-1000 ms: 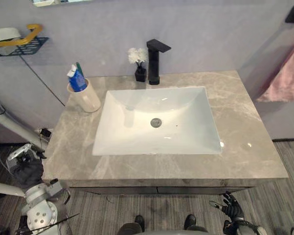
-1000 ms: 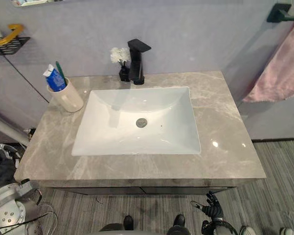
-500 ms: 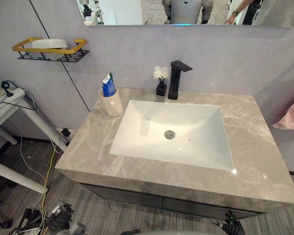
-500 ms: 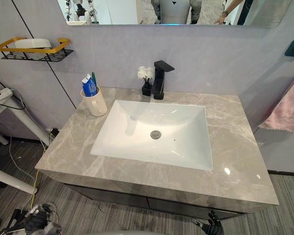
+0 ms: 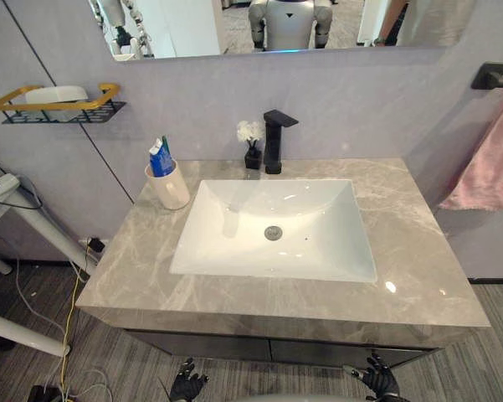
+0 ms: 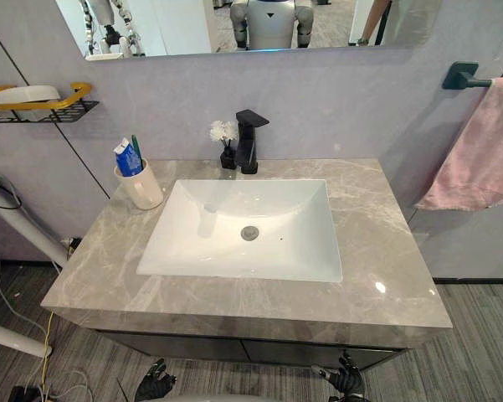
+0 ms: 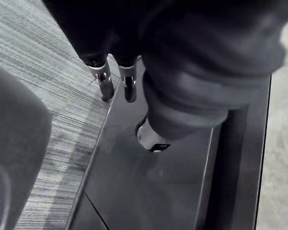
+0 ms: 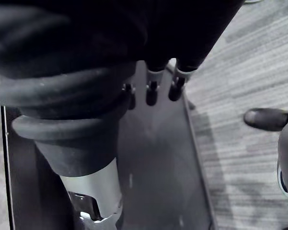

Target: Organize washtable

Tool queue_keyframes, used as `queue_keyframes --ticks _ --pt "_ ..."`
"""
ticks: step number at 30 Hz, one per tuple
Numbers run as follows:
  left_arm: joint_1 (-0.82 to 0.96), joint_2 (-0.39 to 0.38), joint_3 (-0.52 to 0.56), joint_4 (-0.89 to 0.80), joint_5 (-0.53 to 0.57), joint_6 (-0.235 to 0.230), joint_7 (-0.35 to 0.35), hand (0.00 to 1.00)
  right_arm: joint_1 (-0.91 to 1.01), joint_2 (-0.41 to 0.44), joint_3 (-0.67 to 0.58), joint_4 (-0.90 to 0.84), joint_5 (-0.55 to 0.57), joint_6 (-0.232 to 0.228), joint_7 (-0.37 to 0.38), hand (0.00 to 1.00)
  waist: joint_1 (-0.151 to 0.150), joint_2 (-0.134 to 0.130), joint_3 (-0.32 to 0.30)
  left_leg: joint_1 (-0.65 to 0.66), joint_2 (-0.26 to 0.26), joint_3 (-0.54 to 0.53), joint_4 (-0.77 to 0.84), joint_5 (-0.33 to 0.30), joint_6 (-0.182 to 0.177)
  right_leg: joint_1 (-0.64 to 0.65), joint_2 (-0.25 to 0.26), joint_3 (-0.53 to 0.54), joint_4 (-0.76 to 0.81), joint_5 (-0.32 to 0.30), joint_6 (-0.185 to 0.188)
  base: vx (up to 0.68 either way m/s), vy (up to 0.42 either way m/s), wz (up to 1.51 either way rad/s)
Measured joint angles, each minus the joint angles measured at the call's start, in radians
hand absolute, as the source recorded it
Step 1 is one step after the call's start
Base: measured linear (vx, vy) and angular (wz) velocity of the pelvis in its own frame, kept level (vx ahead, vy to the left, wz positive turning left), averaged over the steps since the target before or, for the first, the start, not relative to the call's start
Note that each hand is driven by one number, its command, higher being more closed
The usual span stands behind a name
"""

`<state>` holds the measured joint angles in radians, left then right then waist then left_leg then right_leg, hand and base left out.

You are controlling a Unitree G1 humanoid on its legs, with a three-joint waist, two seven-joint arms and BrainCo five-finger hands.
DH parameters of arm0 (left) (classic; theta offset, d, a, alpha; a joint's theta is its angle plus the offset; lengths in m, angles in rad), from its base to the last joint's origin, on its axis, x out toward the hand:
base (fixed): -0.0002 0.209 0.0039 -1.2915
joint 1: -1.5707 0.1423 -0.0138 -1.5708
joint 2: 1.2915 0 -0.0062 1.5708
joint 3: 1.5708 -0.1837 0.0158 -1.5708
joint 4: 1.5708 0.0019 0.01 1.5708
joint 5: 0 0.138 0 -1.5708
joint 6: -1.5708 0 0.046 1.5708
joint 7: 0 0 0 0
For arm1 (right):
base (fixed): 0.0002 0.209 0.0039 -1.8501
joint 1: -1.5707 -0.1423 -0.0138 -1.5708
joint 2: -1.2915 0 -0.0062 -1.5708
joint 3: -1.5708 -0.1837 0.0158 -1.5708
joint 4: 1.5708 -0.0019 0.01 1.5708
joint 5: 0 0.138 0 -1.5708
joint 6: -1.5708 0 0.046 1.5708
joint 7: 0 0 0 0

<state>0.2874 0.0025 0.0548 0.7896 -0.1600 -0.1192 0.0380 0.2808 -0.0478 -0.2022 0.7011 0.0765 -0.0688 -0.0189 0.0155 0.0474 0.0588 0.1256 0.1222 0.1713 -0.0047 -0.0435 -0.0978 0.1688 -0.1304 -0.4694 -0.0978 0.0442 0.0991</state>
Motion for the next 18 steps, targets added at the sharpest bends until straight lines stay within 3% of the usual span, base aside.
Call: queue_keyframes --ticks 7,9,11,12,14,17,18 --pt "-0.057 0.039 -0.056 0.045 0.015 0.003 0.000 0.00 -0.034 0.002 0.044 0.051 0.000 0.001 0.001 0.00 -0.003 -0.018 0.033 0.018 -0.002 -0.003 -0.012 -0.004 -0.003 0.000 0.006 0.018 -0.004 0.005 -0.004 -0.03 0.020 -0.07" --pt "-0.076 0.041 -0.067 0.054 0.015 0.006 0.007 0.00 -0.042 0.002 0.048 0.065 0.002 0.001 0.001 0.00 0.000 -0.029 0.044 -0.014 -0.008 -0.050 -0.007 0.003 -0.002 0.001 0.003 -0.022 -0.001 0.001 -0.001 0.00 0.004 0.62" --pt "-0.076 0.041 -0.077 0.043 0.014 0.005 0.007 0.00 -0.057 0.002 0.058 0.074 0.004 0.001 0.000 0.00 0.002 -0.019 0.059 -0.051 -0.015 -0.104 -0.002 0.017 0.001 0.009 0.002 -0.065 0.000 -0.003 -0.001 0.01 -0.006 0.82" --pt "-0.079 0.043 -0.082 0.035 0.010 0.004 0.009 0.00 -0.071 0.001 0.066 0.075 0.013 0.001 0.000 0.00 0.003 -0.030 0.076 -0.076 -0.021 -0.152 0.009 0.028 0.004 0.017 0.002 -0.109 0.000 -0.008 -0.002 0.01 -0.041 1.15" --pt "-0.096 0.037 -0.083 0.015 -0.008 -0.002 0.011 0.00 -0.084 -0.002 0.063 0.092 0.043 0.006 -0.012 0.00 0.033 -0.006 0.115 -0.131 -0.033 -0.249 0.009 0.067 0.002 0.016 0.008 -0.198 0.000 -0.017 -0.006 -0.01 -0.064 1.32" --pt "-0.113 0.018 -0.084 -0.003 -0.027 -0.003 0.013 0.00 -0.106 -0.031 0.066 0.113 0.049 0.006 -0.022 0.00 0.056 0.027 0.160 -0.185 -0.035 -0.277 -0.010 0.139 0.006 -0.015 0.008 -0.270 0.041 -0.047 -0.026 -0.09 -0.044 0.95" --pt "-0.112 0.021 -0.085 -0.005 -0.027 -0.003 0.012 0.00 -0.135 -0.040 0.067 0.126 0.049 0.008 -0.025 0.00 0.054 0.032 0.162 -0.235 -0.048 -0.259 -0.022 0.213 0.018 -0.061 -0.006 -0.282 0.087 -0.074 -0.052 -0.10 -0.004 0.97"
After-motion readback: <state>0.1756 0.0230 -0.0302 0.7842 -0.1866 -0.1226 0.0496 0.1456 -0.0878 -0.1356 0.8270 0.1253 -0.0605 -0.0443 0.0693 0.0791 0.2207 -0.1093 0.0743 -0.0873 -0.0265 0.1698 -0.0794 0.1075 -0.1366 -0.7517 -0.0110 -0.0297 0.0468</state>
